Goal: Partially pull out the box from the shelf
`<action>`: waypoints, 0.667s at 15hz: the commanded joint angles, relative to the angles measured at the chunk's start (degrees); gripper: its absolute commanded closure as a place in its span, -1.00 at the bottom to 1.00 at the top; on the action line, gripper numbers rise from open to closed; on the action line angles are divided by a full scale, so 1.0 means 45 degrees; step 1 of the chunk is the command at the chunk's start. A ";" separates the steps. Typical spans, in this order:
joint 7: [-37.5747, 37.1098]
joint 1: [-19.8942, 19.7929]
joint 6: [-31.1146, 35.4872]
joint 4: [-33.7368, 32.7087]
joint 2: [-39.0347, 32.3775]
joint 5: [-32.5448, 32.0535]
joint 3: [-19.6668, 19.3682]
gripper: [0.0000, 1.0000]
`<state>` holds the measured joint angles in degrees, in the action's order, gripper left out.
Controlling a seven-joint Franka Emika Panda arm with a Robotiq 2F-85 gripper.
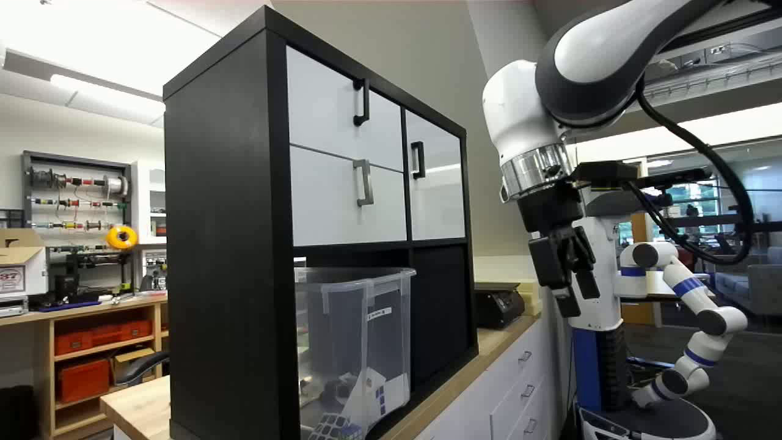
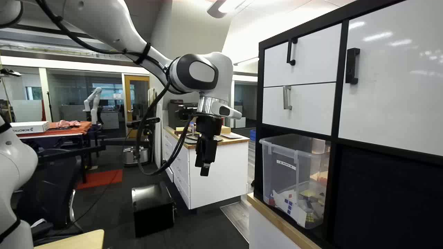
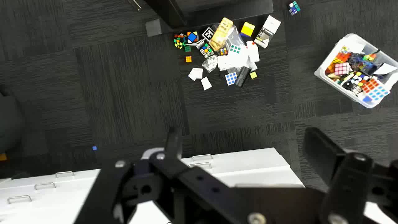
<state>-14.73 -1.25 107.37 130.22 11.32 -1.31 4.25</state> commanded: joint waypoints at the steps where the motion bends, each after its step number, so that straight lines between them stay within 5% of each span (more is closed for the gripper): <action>1: -0.0016 0.0131 -0.0017 -0.0018 -0.0005 -0.0023 -0.0127 -1.00; 10: 0.0696 0.0225 0.0832 0.0090 -0.0107 -0.0039 -0.0176 -1.00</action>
<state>-13.77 -0.96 108.04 130.25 11.27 -1.30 4.16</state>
